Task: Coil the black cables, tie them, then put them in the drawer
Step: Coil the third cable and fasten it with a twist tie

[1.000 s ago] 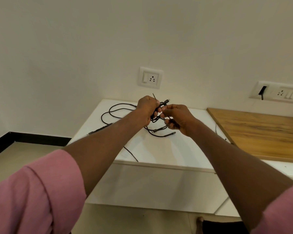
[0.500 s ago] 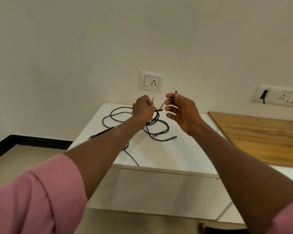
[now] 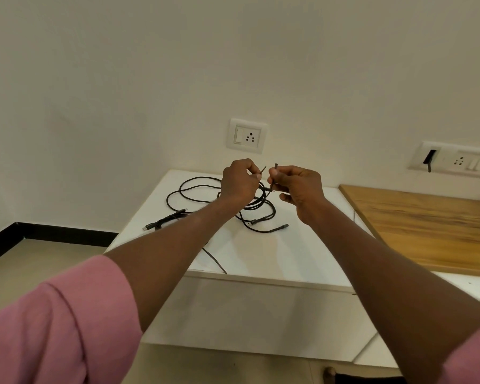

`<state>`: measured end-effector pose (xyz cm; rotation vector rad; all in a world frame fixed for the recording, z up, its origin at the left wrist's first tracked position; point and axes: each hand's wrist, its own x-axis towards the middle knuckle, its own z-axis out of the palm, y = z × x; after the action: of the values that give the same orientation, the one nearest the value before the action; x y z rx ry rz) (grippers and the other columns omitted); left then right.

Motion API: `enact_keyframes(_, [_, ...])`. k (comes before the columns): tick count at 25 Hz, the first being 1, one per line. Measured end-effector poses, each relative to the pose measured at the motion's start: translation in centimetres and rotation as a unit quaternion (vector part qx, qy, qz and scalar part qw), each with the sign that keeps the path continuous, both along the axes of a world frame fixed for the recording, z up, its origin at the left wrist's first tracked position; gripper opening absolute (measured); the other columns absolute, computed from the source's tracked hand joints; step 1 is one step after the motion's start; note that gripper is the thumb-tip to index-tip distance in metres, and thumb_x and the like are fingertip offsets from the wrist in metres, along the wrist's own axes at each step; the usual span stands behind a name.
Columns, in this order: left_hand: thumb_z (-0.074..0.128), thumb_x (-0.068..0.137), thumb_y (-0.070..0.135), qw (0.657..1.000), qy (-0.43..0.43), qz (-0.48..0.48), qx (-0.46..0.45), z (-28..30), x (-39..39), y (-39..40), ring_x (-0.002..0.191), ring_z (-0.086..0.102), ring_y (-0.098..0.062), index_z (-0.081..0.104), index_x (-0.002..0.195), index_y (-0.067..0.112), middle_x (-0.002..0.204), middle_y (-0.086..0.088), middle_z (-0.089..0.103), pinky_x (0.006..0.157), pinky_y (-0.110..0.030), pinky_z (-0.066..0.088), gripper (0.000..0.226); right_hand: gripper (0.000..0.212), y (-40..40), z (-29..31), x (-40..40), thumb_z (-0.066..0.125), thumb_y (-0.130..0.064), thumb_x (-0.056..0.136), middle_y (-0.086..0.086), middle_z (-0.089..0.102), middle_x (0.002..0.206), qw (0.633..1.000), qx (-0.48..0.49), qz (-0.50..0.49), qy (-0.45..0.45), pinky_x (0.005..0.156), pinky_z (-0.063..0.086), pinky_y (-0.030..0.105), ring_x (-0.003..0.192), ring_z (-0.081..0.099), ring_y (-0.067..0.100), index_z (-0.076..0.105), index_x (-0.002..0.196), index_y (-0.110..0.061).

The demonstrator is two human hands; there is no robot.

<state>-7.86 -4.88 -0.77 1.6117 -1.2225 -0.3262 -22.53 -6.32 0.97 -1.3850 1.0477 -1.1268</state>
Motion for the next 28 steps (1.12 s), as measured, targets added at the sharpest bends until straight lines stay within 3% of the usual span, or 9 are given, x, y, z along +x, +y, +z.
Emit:
enact_keyframes(8, [0.070,0.093,0.016,0.999,-0.022,-0.028,-0.018,0.04,-0.46,0.05,0.066,0.062,-0.017,0.067,0.080,0.021,0.075,-0.004,0.070,0.064,-0.031,0.050,0.014,0.009,0.19,-0.15,0.22,0.079,-0.020,0.091,0.000,0.076,0.076,0.999,-0.008,0.006,0.034,0.070,0.045,0.030,0.072,0.073,0.011,0.078,0.097,-0.013])
enact_keyframes(18, [0.069,0.093,0.012,0.999,-0.017,-0.038,-0.029,0.24,-0.49,0.30,0.062,0.056,-0.015,0.066,0.079,0.024,0.068,-0.001,0.062,0.060,-0.030,0.046,0.019,0.016,0.10,-0.20,-0.02,0.069,-0.021,0.099,-0.002,0.073,0.073,0.999,0.004,0.004,0.051,0.071,0.045,0.030,0.071,0.069,0.010,0.078,0.106,-0.010])
enact_keyframes(28, [0.067,0.094,0.013,0.999,-0.011,-0.032,-0.035,0.11,-0.57,0.37,0.067,0.059,-0.016,0.065,0.084,0.019,0.077,-0.004,0.066,0.069,-0.036,0.053,0.011,0.017,0.23,-0.10,0.29,0.065,-0.024,0.101,0.000,0.077,0.085,1.000,-0.006,0.014,0.026,0.075,0.045,0.032,0.084,0.070,0.015,0.077,0.109,-0.015])
